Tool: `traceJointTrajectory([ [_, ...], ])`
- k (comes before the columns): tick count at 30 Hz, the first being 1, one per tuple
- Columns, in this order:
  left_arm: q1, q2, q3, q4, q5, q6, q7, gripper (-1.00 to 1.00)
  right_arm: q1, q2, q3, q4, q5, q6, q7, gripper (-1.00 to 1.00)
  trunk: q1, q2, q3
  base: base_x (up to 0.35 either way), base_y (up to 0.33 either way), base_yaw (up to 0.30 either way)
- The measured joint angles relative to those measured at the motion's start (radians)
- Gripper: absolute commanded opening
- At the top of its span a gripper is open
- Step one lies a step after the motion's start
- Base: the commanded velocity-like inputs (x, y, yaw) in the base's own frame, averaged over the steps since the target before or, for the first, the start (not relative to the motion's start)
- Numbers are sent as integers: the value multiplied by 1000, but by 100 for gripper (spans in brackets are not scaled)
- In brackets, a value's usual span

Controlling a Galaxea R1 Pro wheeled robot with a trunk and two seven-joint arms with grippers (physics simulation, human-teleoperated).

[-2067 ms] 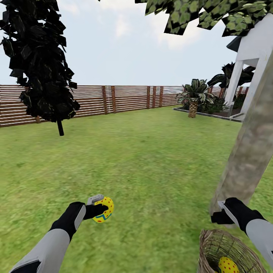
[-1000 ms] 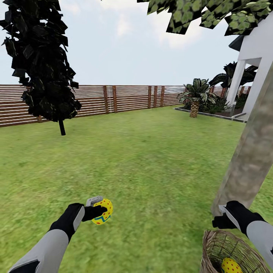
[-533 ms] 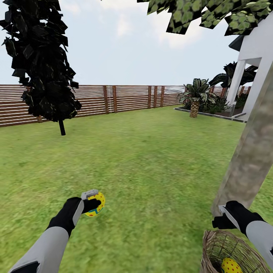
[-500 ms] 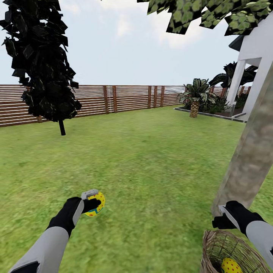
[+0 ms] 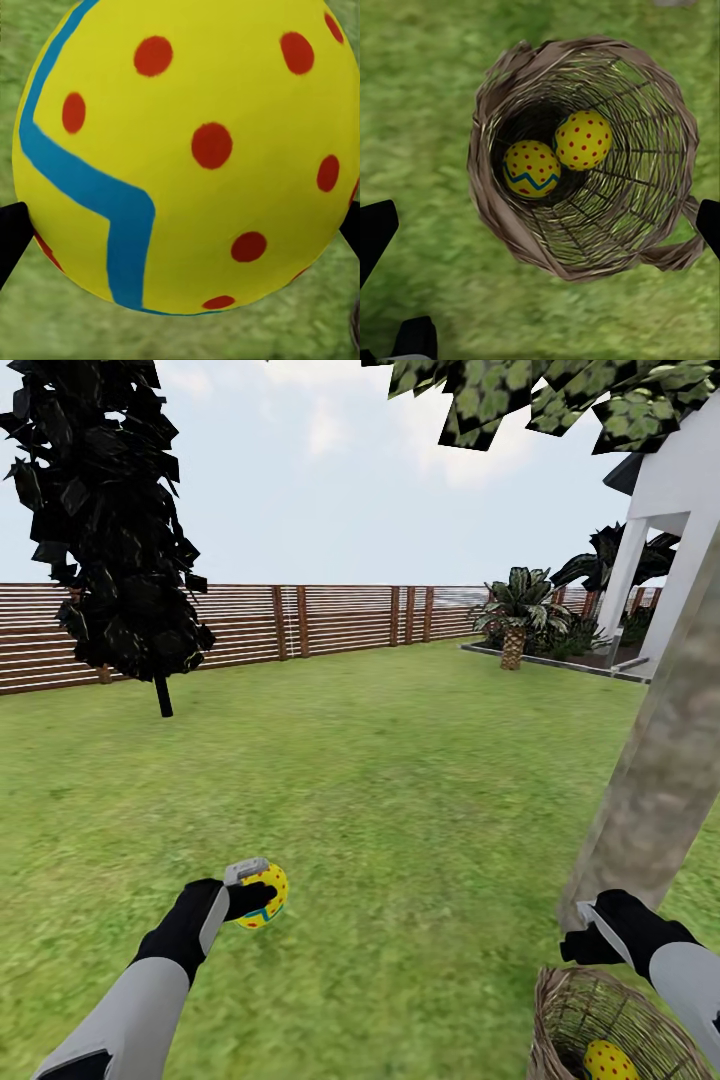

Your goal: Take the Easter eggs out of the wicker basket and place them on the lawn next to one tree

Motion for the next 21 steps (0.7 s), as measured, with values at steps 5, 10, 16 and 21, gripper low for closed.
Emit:
traceJointTrajectory([
  [5,0,0,2,6,0,0,1,-100,0,-2,-1,-1,0,-1,0,100,0,0,0,0,0,0],
  [10,0,6,5,10,-1,-1,-1,-100,0,1,0,-1,0,-2,-1,100,-1,0,0,216,0,0],
  [16,0,6,5,11,0,-1,0,-100,0,3,0,0,0,-2,-2,100,0,0,0,231,0,0],
  [21,0,3,3,13,0,-2,1,-100,0,3,0,0,0,-2,-2,100,0,0,0,10,-82,0],
])
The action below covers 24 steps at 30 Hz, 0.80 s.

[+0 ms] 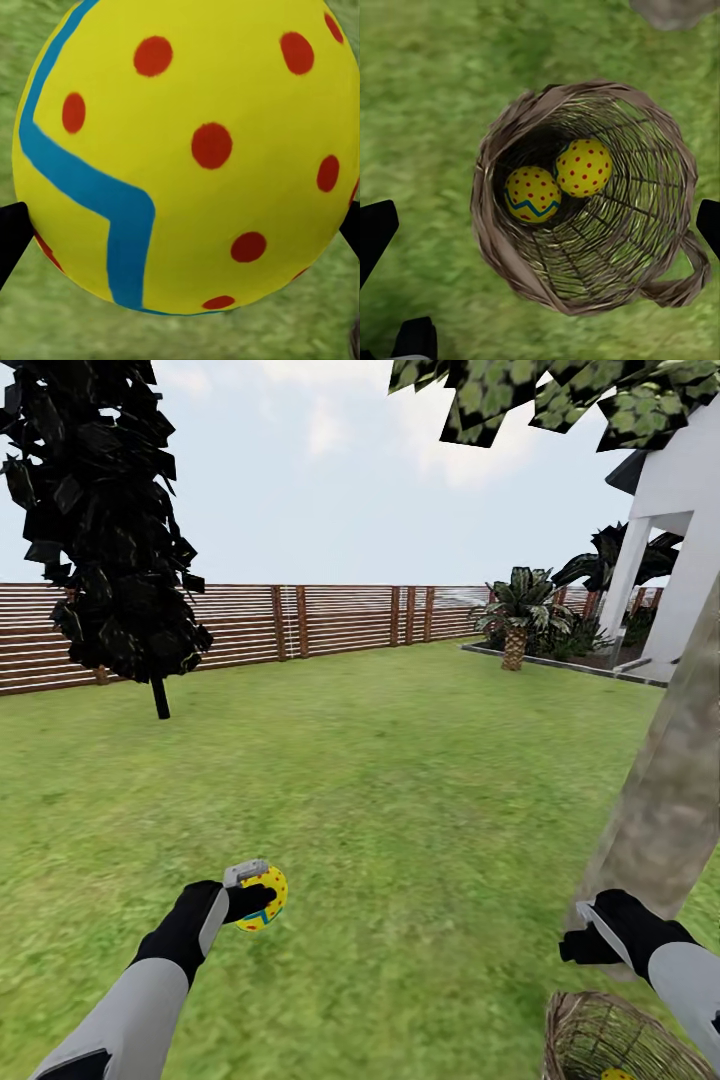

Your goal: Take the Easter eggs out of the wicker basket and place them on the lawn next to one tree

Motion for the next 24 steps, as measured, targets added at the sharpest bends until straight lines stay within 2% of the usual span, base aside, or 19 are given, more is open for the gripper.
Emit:
traceJointTrajectory([
  [8,0,0,0,0,-2,0,0,-100,0,0,0,1,0,1,0,100,0,0,0,0,-294,0],
  [24,0,-3,-1,32,0,0,1,-100,0,5,-2,0,-1,-1,0,100,4,-7,-3,0,-6,0],
])
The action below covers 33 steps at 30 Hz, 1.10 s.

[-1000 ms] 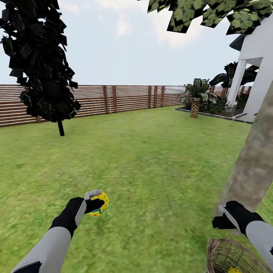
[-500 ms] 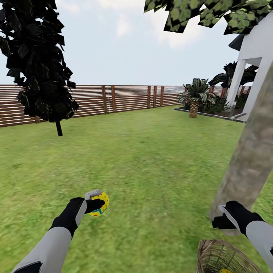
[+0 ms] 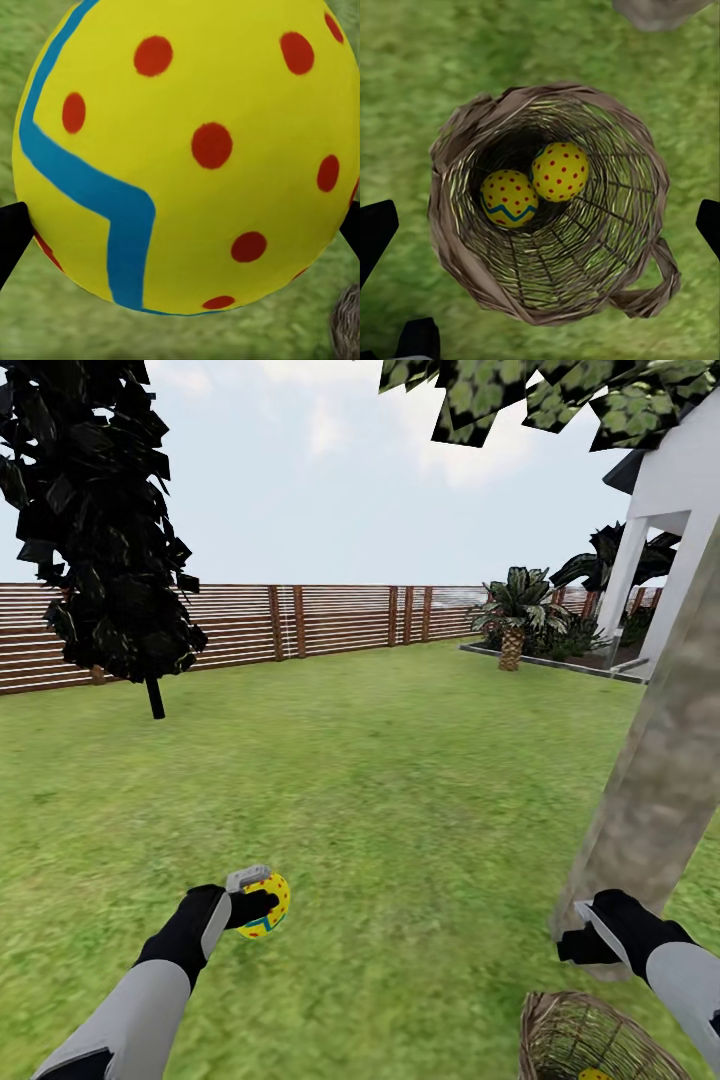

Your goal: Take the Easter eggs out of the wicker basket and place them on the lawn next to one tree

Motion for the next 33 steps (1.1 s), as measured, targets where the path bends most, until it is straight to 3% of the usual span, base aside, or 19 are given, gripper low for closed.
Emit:
traceJointTrajectory([
  [33,0,-3,-1,3,0,0,3,-100,0,-9,-1,-2,-1,-1,2,100,127,-231,-103,0,0,0],
])
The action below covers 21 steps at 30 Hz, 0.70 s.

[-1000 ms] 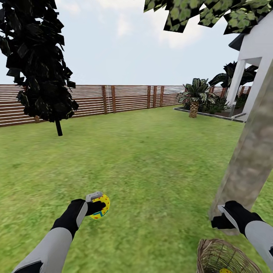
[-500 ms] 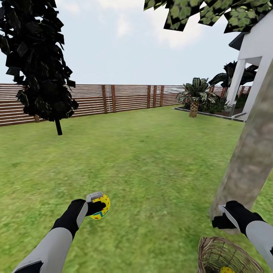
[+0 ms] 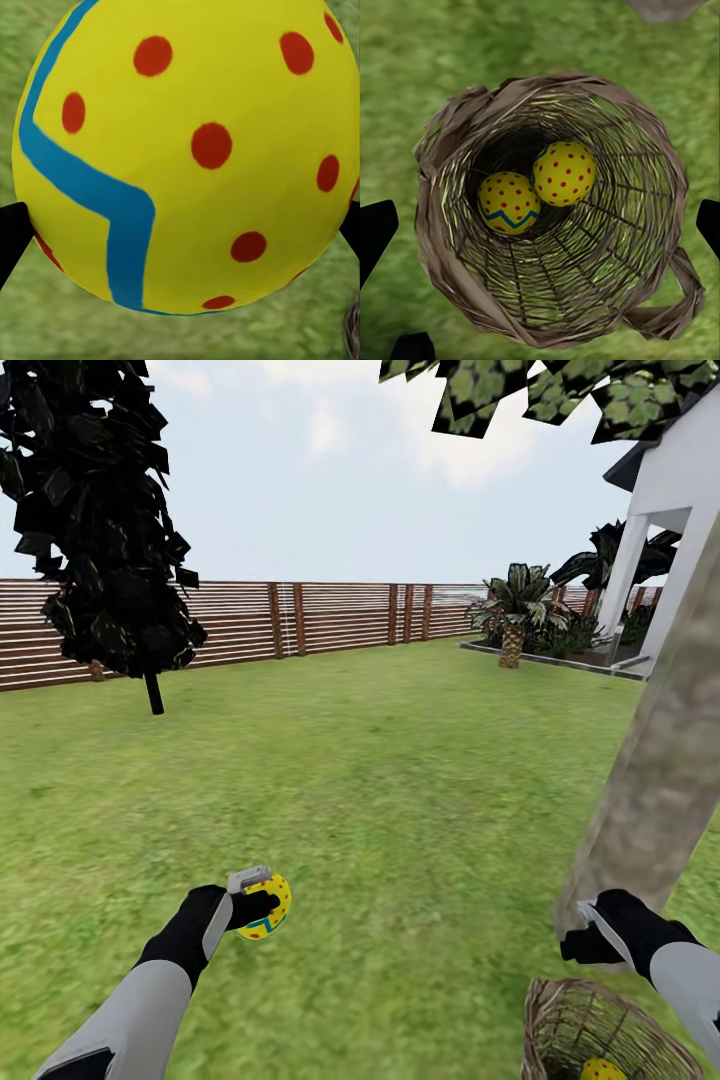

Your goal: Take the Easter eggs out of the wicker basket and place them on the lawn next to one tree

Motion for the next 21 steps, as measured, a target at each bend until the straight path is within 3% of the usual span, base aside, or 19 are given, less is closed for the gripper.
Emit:
traceJointTrajectory([
  [16,0,-3,-2,2,-1,0,-1,-100,0,6,0,0,1,0,-1,100,61,-112,-50,0,0,0],
  [21,0,-3,-1,2,-1,0,-2,-100,0,8,1,0,1,0,-1,100,61,-112,-50,0,0,0],
])
